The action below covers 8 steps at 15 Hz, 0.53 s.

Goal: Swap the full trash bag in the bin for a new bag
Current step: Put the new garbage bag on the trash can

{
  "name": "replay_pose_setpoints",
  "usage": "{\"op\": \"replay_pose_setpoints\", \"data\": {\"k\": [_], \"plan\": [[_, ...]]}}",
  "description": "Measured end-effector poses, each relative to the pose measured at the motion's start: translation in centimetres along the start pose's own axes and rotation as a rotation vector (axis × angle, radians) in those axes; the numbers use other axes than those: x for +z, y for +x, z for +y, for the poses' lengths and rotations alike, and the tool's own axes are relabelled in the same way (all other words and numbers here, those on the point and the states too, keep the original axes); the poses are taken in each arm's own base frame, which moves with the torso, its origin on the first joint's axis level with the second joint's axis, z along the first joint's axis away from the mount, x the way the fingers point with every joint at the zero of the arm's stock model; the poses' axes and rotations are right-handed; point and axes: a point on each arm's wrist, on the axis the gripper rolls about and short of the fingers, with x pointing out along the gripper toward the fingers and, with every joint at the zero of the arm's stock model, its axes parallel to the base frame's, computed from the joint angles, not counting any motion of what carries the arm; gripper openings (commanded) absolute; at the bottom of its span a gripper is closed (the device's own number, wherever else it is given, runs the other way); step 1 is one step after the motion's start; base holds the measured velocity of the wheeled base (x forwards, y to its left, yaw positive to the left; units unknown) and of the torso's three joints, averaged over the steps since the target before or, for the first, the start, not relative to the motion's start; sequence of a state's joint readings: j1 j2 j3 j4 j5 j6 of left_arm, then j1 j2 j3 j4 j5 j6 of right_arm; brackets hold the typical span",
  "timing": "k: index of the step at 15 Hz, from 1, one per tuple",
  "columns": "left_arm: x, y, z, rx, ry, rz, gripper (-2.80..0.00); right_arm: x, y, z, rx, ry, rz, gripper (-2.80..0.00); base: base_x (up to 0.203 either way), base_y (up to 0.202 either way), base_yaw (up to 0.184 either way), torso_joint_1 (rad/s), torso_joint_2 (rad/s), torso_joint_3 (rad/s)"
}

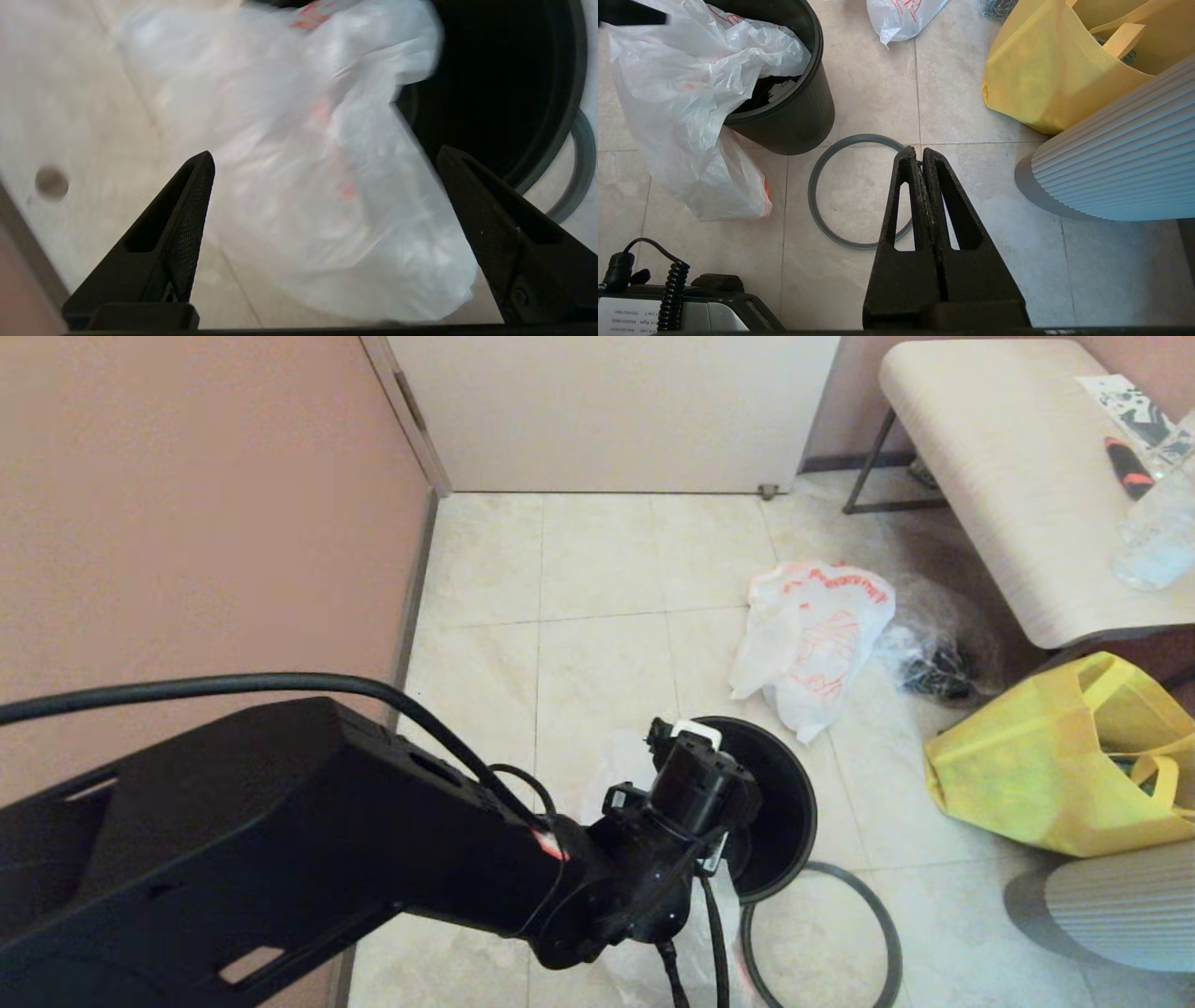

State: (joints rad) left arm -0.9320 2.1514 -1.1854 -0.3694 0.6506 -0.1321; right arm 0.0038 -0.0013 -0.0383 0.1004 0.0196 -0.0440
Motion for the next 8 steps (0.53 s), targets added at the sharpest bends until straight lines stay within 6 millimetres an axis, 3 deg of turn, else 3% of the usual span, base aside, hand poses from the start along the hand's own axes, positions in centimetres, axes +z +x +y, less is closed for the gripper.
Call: {"op": "replay_pose_setpoints", "data": {"k": [4,8], "plan": [[-0.6,2.3,4.9,0.113,-0.105,0.05,0.0,0.0,0.0,0.0,-0.001,0.0,0.0,-2.8,0.0,0.0,0.0,0.0,0.0,0.0],[-0.4,6.2,6.8,0.103,-0.184,-0.042,0.0,0.0,0.0,0.0,-0.001,0.002,0.0,-2.8,0.0,0.0,0.0,0.0,0.0,0.0]]}}
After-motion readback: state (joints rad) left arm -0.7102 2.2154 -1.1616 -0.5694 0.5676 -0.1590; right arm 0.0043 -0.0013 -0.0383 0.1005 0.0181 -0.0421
